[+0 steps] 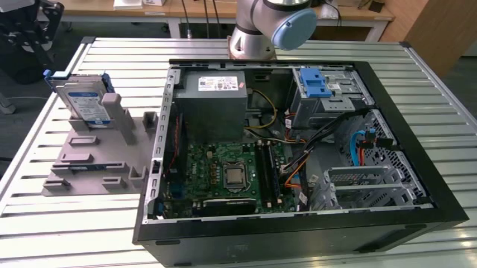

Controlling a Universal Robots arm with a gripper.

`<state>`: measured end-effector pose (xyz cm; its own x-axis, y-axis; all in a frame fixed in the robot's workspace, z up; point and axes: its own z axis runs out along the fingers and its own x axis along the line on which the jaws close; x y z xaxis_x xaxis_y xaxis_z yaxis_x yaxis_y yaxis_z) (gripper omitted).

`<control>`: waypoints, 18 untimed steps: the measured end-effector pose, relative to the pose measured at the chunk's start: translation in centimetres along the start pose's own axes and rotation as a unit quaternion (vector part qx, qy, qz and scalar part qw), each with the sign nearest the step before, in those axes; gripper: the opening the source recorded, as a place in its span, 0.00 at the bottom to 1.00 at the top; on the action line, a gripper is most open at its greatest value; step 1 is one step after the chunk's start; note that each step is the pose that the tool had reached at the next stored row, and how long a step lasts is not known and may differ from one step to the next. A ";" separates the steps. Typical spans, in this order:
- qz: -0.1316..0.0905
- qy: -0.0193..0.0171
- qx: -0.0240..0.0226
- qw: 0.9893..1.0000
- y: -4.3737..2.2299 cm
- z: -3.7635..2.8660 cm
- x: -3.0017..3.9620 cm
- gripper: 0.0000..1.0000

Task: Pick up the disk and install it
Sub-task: 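Pick up the disk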

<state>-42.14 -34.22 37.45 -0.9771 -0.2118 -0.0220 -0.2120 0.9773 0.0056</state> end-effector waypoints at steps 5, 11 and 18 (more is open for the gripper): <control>-0.045 0.000 -0.001 0.999 0.00 0.05 0.00 0.11; -0.100 0.001 -0.002 0.995 0.00 0.11 0.00 0.11; -0.161 0.001 -0.004 0.987 0.00 0.17 0.00 0.11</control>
<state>-42.14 -34.22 37.28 -0.8587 -0.5120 -0.0220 -0.5122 0.8588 0.0056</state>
